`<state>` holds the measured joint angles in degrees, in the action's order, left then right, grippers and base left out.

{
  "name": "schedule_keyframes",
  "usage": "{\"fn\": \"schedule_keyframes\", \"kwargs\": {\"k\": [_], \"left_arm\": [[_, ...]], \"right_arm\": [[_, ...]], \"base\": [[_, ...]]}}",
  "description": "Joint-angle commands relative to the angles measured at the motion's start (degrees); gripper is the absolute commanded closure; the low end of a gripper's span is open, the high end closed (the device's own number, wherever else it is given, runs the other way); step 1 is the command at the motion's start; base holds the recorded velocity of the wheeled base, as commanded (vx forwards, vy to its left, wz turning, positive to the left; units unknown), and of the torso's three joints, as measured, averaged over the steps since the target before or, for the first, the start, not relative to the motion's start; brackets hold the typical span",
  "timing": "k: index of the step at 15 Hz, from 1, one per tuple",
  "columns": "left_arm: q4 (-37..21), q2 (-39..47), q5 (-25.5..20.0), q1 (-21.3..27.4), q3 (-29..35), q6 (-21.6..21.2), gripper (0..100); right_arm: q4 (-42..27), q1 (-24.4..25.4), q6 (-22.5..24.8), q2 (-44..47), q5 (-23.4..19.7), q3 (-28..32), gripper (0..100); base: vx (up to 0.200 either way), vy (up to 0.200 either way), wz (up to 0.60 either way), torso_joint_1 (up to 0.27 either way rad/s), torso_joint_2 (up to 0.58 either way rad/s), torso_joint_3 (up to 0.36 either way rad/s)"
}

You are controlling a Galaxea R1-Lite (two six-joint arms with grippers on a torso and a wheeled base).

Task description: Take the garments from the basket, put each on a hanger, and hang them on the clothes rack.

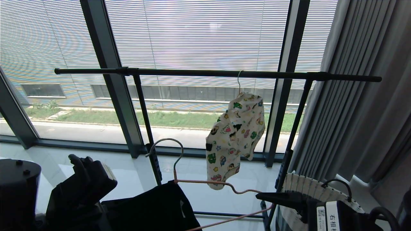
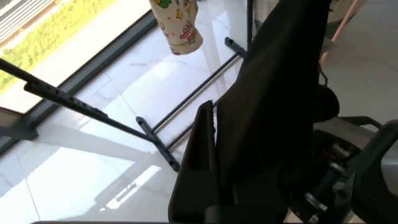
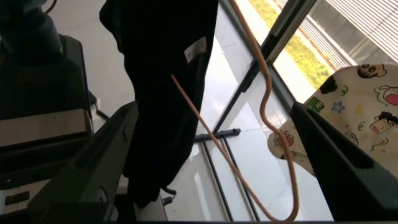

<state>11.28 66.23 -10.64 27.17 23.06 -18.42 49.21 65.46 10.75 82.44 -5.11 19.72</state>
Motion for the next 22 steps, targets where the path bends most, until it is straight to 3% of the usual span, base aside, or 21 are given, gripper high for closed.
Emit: {"fn": "schedule_keyframes", "kwargs": {"k": [1, 3, 6, 11, 14, 18, 22], "left_arm": [[0.2, 0.0, 0.8, -0.7, 4.2, 3.5, 100], [1.7, 0.1, 0.9, -0.7, 6.9, 5.9, 100], [5.4, 0.5, 4.2, -0.5, 8.3, 6.4, 100], [5.5, 0.4, 4.2, 0.7, 8.8, 6.0, 100], [5.5, 0.4, 4.2, 0.7, 9.2, 6.0, 100], [7.1, 0.8, 4.3, 0.5, 9.4, 6.1, 100], [7.1, 0.7, 4.6, 0.1, 9.5, 6.1, 100]], "right_arm": [[0.0, -0.8, -1.4, 3.2, -0.1, 0.1, 0], [0.2, -0.9, -4.7, 5.3, -0.1, 0.5, 0], [1.1, -1.0, -14.9, 10.1, 0.8, 3.7, 0], [4.3, -1.3, -27.5, 24.9, 15.8, 18.0, 0], [4.4, -3.2, -28.1, 30.6, 20.8, 22.6, 0], [4.4, -3.4, -27.6, 31.6, 21.9, 22.6, 0], [4.4, -5.3, -26.0, 32.4, 27.1, 20.1, 0]], "base": [[0.000, 0.000, 0.00, 0.000, 0.00, 0.000], [0.000, 0.000, 0.00, 0.000, 0.00, 0.000], [0.000, 0.000, 0.00, 0.000, 0.00, 0.000], [0.000, 0.000, 0.00, 0.000, 0.00, 0.000], [0.000, 0.000, 0.00, 0.000, 0.00, 0.000], [0.000, 0.000, 0.00, 0.000, 0.00, 0.000], [0.000, 0.000, 0.00, 0.000, 0.00, 0.000]]}}
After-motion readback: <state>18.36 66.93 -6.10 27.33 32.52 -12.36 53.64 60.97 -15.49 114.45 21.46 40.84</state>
